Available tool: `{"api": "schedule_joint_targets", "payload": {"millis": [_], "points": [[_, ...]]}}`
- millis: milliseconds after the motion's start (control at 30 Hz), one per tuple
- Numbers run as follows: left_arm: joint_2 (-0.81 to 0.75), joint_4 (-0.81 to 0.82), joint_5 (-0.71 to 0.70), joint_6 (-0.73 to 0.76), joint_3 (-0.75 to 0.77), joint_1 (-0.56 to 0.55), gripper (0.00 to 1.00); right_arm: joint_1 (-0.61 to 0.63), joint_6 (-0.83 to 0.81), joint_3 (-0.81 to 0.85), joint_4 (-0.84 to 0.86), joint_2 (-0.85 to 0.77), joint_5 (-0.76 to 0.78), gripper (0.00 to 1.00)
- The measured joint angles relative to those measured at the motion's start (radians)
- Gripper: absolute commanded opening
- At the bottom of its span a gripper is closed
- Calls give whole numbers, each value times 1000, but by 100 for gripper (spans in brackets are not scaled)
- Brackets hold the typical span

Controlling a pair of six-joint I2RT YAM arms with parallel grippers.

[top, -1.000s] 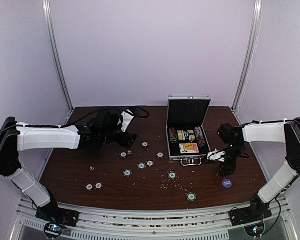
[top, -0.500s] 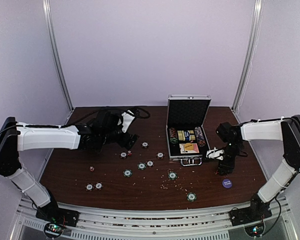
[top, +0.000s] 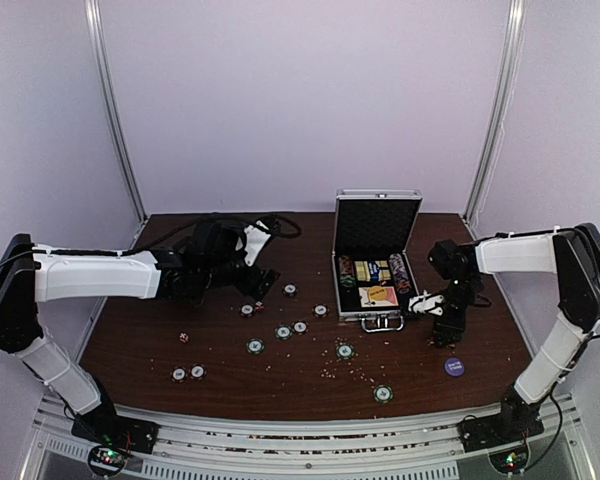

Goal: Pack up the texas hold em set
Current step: Adjust the all-in button at the center of the board, then pick up the all-in button from the center of the board.

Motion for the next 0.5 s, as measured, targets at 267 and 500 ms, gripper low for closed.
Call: {"api": "schedule_joint_targets", "payload": {"millis": [267,500], "points": [[0,0,1,0,0,0,94,0,10,6,-16,13,1,72],[0,0,5,0,0,0,94,0,44,6,-15,13,8,72]]}}
